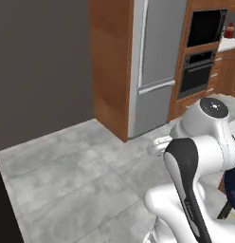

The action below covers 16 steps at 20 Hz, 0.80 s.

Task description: Four empty soda cans are scattered around the kitchen. Gather all the cans and cluster them next to the stove for recycling.

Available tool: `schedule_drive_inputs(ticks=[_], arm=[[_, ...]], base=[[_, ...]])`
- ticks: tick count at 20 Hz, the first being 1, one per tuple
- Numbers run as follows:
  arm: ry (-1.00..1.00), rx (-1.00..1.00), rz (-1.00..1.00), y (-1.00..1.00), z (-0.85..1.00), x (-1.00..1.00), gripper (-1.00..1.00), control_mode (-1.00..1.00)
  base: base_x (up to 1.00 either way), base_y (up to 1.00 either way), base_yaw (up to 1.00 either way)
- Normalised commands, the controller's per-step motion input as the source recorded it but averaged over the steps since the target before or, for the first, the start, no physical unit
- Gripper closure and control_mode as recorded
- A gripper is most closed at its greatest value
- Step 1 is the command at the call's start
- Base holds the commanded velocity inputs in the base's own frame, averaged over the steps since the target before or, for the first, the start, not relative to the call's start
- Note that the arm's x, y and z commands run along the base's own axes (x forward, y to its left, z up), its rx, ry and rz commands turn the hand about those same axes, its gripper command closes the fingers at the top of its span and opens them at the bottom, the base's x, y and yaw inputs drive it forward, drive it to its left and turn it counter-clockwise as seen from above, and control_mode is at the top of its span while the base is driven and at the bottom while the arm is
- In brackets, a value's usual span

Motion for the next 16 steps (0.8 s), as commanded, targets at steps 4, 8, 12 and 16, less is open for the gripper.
schedule_drive_inputs(ticks=[4,8,12,16], arm=[[0.00,0.00,0.00,0.00,0.00,0.00,-1.00,1.00],[0.00,0.00,0.00,0.00,0.00,0.00,-1.00,1.00],[0.00,0.00,0.00,0.00,0.00,0.00,-1.00,1.00],[0.00,0.00,0.00,0.00,0.00,0.00,-1.00,1.00]], base=[[0.00,0.00,-0.50],[0.00,0.00,-0.50],[0.00,-0.02,-0.48],[0.12,-0.03,-0.38]])
